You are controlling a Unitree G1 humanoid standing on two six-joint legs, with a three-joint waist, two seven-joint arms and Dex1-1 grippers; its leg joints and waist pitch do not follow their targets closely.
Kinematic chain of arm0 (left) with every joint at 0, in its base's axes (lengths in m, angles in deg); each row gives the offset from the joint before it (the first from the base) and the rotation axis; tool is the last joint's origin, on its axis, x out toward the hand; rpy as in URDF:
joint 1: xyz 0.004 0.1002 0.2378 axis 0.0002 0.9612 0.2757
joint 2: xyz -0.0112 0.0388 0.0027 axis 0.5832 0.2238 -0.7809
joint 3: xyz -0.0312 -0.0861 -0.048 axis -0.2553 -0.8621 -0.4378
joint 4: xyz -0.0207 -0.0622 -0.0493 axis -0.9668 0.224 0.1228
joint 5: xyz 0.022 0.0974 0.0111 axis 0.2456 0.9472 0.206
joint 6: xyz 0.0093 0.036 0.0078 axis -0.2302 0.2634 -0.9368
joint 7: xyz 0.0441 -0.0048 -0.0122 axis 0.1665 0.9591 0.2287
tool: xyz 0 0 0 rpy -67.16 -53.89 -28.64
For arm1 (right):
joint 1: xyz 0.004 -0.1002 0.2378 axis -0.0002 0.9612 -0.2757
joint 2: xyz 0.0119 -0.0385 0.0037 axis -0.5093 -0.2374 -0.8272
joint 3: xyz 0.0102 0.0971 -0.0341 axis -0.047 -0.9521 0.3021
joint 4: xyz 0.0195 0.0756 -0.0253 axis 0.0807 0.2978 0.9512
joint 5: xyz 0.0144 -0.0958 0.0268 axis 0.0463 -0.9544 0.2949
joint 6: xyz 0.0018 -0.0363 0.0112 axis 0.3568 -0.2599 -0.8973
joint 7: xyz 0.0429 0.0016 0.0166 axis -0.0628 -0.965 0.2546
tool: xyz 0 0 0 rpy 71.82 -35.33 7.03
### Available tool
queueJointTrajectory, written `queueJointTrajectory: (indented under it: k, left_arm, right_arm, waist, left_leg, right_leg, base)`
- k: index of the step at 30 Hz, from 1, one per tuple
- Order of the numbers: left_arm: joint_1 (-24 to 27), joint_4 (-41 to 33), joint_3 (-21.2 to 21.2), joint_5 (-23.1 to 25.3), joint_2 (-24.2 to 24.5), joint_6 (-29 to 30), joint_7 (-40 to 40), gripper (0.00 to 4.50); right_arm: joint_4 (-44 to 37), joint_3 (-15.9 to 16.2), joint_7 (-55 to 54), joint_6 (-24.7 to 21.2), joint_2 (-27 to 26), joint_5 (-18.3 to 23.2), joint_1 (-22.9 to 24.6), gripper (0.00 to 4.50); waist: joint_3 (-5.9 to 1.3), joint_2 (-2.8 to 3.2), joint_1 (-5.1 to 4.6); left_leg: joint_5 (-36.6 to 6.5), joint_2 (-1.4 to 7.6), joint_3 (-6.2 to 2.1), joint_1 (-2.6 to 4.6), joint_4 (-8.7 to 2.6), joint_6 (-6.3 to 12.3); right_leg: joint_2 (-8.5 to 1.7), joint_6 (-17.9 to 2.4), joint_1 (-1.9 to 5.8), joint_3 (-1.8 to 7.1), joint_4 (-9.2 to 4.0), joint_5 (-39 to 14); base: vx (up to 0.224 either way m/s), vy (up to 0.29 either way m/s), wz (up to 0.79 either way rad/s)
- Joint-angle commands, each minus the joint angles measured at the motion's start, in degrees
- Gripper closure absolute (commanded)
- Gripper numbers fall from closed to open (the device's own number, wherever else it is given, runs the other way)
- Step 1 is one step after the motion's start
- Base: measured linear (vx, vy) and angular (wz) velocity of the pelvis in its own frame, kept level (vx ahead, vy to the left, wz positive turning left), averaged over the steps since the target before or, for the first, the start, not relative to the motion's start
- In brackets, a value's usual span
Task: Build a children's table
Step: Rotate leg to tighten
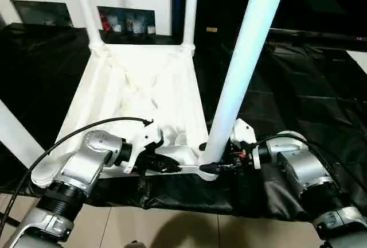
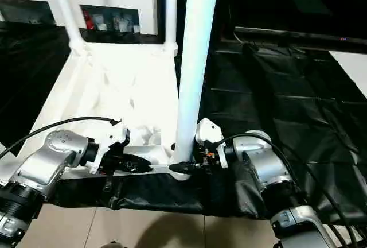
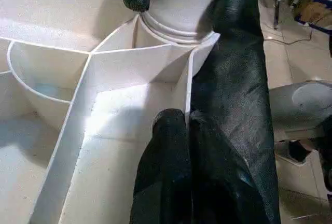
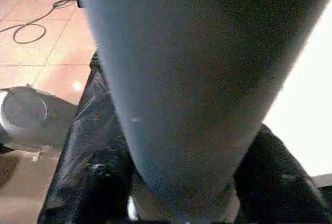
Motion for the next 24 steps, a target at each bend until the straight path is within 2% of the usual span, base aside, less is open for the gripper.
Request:
queueJointTrajectory:
  k: [1,3,7,8,9,10,12,13,14,15,16,17,18,19,20,21,22,23,24]
  left_arm:
    - [-1.89,-0.53,-0.70,-1.39,-0.75,-0.44,1.90,4.50]
    - [-1.88,-0.28,-0.93,-1.33,-0.73,-0.60,2.07,4.50]
    - [-1.77,0.13,-1.43,-1.23,-0.91,-0.77,2.82,4.50]
    - [-1.71,0.03,-1.58,-1.26,-1.08,-0.64,3.17,4.50]
    - [-1.69,0.00,-1.63,-1.27,-1.14,-0.59,3.29,4.50]
    - [-1.61,-0.20,-1.85,-1.34,-1.51,-0.31,3.95,4.50]
    - [-1.55,-0.34,-2.36,-1.08,-2.76,0.04,6.58,4.50]
    - [-1.57,-0.29,-2.50,-0.97,-3.07,0.03,7.26,4.50]
    - [-1.59,-0.22,-2.60,-0.89,-3.29,-0.01,7.78,4.50]
    - [-1.61,-0.17,-2.69,-0.81,-3.47,-0.04,8.21,4.50]
    - [-1.67,0.00,-2.92,-0.59,-4.37,0.28,9.89,4.50]
    - [-1.81,0.39,-3.06,-0.01,-5.65,0.47,12.31,4.50]
    - [-1.87,0.59,-3.11,0.36,-6.43,0.62,13.78,4.50]
    - [-1.88,0.60,-3.11,0.39,-6.50,0.64,13.90,4.50]
    - [-2.20,1.07,-2.99,1.27,-8.31,1.05,16.92,4.50]
    - [-2.33,1.24,-2.96,1.58,-8.96,1.18,17.97,4.50]
    - [-2.33,1.24,-2.96,1.58,-8.96,1.18,17.97,4.50]
    - [-3.27,2.36,-3.07,2.59,-12.10,1.76,22.69,4.50]
    - [-3.76,2.95,-3.14,2.87,-13.34,1.99,24.67,4.50]
  right_arm:
    - [1.22,5.56,3.90,-0.32,-1.68,-1.30,1.21,2.24]
    - [1.25,5.60,3.78,-0.07,-1.93,-1.32,1.33,2.41]
    - [0.97,5.29,3.20,-0.03,-2.49,-1.14,1.77,2.46]
    - [0.86,5.09,2.98,-0.20,-2.57,-0.93,1.94,2.48]
    - [0.81,5.03,2.90,-0.27,-2.59,-0.86,2.00,2.48]
    - [0.75,4.67,2.41,-0.22,-2.72,-0.59,2.31,2.48]
    - [1.00,3.39,-0.52,-0.02,-3.77,-0.22,3.07,2.48]
    - [1.11,3.13,-1.45,0.20,-4.08,-0.31,3.21,2.48]
    - [1.19,2.94,-2.18,0.39,-4.32,-0.41,3.30,2.48]
    - [1.27,2.79,-2.80,0.54,-4.52,-0.50,3.37,2.49]
    - [3.01,1.78,-7.96,1.11,-5.98,-1.72,3.04,2.49]
    - [5.01,0.29,-14.50,1.04,-7.93,-2.77,2.65,2.49]
    - [6.22,-0.64,-18.52,0.89,-9.13,-3.37,2.40,2.50]
    - [6.32,-0.72,-18.86,0.88,-9.23,-3.42,2.38,2.51]
    - [7.95,-2.66,-25.77,-0.07,-11.81,-3.55,2.09,2.51]
    - [8.33,-3.25,-27.83,-0.60,-12.67,-3.46,2.04,2.51]
    - [8.33,-3.25,-27.83,-0.60,-12.67,-3.46,2.04,2.51]
    - [10.10,-4.61,-36.03,-2.14,-16.28,-4.36,1.47,2.51]
    - [10.85,-4.92,-39.55,-2.66,-17.73,-5.05,1.03,2.52]
  waist:
    - [-3.11,-0.15,0.04]
    - [-3.07,-0.06,0.00]
    - [-3.01,0.03,0.02]
    - [-3.02,0.21,0.09]
    - [-3.05,0.09,0.05]
    - [-3.07,0.44,0.10]
    - [-3.03,0.29,0.07]
    - [-3.01,0.68,0.07]
    - [-2.85,0.47,-0.05]
    - [-2.79,0.43,-0.09]
    - [-2.69,0.80,-0.16]
    - [-2.59,0.75,-0.41]
    - [-2.49,0.57,-0.75]
    - [-2.46,0.52,-0.98]
    - [-2.51,0.55,-1.46]
    - [-2.39,0.65,-1.89]
    - [-2.47,0.60,-1.95]
    - [-2.47,0.53,-2.31]
    - [-2.31,0.49,-2.53]
  left_leg:
    - [-12.61,1.54,-0.10,0.16,-3.65,2.15]
    - [-12.38,1.48,-0.04,0.12,-3.64,2.44]
    - [-13.80,1.49,-0.09,0.15,-3.72,2.03]
    - [-13.97,1.49,-0.13,0.21,-3.75,1.90]
    - [-13.83,1.49,-0.12,0.19,-3.73,1.87]
    - [-13.79,1.47,-0.15,0.20,-3.73,1.80]
    - [-13.98,1.50,-0.15,0.16,-3.76,1.76]
    - [-14.40,1.51,-0.17,0.22,-3.80,1.59]
    - [-15.66,1.52,-0.22,0.25,-3.92,1.25]
    - [-17.06,1.46,-0.29,0.33,-4.02,0.88]
    - [-17.79,1.48,-0.39,0.34,-4.13,0.47]
    - [-19.46,1.36,-0.45,0.52,-4.15,-0.25]
    - [-20.50,1.22,-0.68,0.39,-4.29,-0.92]
    - [-20.84,1.22,-0.82,0.33,-4.40,-1.21]
    - [-21.44,1.17,-1.03,0.27,-4.44,-1.40]
    - [-22.12,1.18,-1.07,0.37,-4.48,-1.66]
    - [-22.37,1.09,-1.17,0.36,-4.42,-1.68]
    - [-22.55,1.05,-1.15,0.36,-4.40,-1.50]
    - [-23.31,0.87,-1.13,0.66,-4.29,-1.56]
  right_leg:
    - [-2.86,-12.13,2.73,2.41,-3.54,-11.69]
    - [-2.75,-12.62,2.76,2.36,-3.49,-10.62]
    - [-2.83,-12.16,2.79,2.38,-3.71,-12.82]
    - [-2.87,-12.06,2.76,2.40,-3.73,-13.18]
    - [-2.81,-12.06,2.78,2.39,-3.71,-12.89]
    - [-2.82,-12.16,2.78,2.40,-3.68,-12.63]
    - [-2.77,-12.32,2.80,2.36,-3.68,-12.21]
    - [-2.78,-12.33,2.74,2.39,-3.73,-12.48]
    - [-2.80,-12.08,2.68,2.36,-3.95,-13.91]
    - [-2.85,-11.40,2.66,2.33,-4.22,-16.46]
    - [-2.96,-11.00,2.55,2.37,-4.35,-17.98]
    - [-3.00,-10.10,2.32,2.33,-4.78,-21.22]
    - [-3.09,-9.02,2.42,2.18,-5.05,-24.24]
    - [-3.12,-8.28,2.49,2.12,-5.19,-25.76]
    - [-3.14,-7.16,2.49,2.01,-5.37,-27.73]
    - [-3.11,-6.60,2.18,2.02,-5.69,-28.86]
    - [-3.12,-6.22,2.27,1.89,-5.72,-29.51]
    - [-3.05,-5.86,2.13,1.95,-5.82,-30.07]
    - [-2.95,-5.41,1.73,1.82,-6.23,-31.54]
  base:
    - [0.000,0.000,0.00]
    - [0.000,0.000,0.00]
    - [0.000,0.000,0.00]
    - [0.000,0.000,0.00]
    - [0.000,0.000,0.00]
    - [0.000,0.000,0.00]
    - [0.000,0.000,0.00]
    - [0.000,0.000,0.00]
    - [0.000,0.000,0.00]
    - [0.000,0.000,0.00]
    - [0.000,0.000,0.00]
    - [0.000,0.000,0.00]
    - [0.000,0.000,0.00]
    - [0.000,0.000,0.00]
    - [0.000,0.000,0.00]
    - [0.000,0.000,0.00]
    - [0.000,0.000,0.00]
    - [0.000,0.000,0.00]
    - [0.000,0.000,0.00]
